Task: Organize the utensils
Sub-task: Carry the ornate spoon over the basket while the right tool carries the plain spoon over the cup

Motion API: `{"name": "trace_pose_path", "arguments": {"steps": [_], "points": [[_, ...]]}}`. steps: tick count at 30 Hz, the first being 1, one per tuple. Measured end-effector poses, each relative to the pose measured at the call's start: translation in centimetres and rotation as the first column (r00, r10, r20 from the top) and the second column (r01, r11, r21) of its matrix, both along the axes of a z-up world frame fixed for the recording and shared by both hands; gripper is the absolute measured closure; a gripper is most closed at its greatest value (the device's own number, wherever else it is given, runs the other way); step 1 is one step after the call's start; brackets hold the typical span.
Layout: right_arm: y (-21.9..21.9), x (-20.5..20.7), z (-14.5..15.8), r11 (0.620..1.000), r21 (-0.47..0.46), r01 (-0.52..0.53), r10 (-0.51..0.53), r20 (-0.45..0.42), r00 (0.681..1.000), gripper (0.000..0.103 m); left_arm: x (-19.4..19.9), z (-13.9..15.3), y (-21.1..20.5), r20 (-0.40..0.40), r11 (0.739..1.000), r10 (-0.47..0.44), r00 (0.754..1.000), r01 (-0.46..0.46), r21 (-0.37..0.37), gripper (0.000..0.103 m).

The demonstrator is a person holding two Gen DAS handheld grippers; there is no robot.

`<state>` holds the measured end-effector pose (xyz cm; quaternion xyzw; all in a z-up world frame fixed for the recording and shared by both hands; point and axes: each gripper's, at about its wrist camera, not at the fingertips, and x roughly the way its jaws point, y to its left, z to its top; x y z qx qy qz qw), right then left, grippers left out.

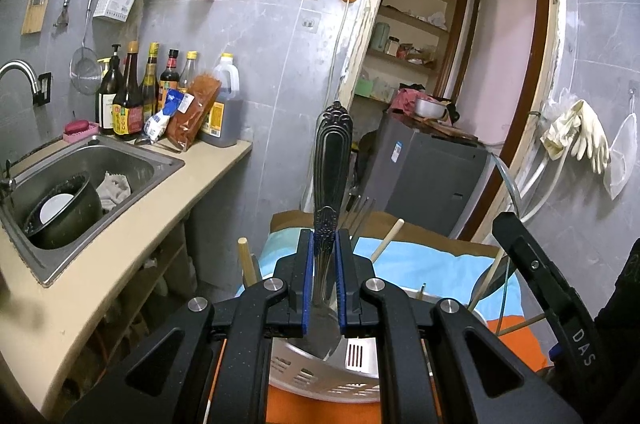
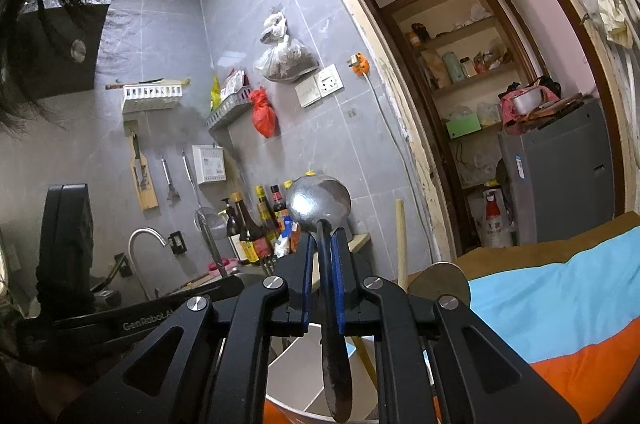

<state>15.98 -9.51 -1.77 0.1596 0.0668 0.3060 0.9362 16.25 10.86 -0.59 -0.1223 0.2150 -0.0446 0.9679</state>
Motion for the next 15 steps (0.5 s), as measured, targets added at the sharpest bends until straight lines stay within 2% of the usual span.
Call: {"name": "trace_pose_path", "arguments": {"steps": [5, 12, 15], "points": [[-0.26, 0.06, -0.18, 1.000, 0.013, 0.002, -0.002, -0.018, 1.000, 0.085, -0.01, -0.06, -0.17, -0.008, 1.000, -0.001, 1.000, 0.001, -0.001, 0.096], [-0.52, 0.17, -0.64, 1.000, 0.020, 0.004, -0.003, -0.036, 0.999, 0.085, 0.03, -0.27, -0.35, -0.014, 1.000, 0.001, 1.000, -0.001, 0.001, 0.096], [-0.76, 0.17, -0.64, 0.999, 0.035, 0.002, -0.001, -0.036, 0.999, 0.090, 0.03, -0.43, -0.32, -0.018, 1.000, 0.004, 1.000, -0.004, 0.000, 0.096]]}}
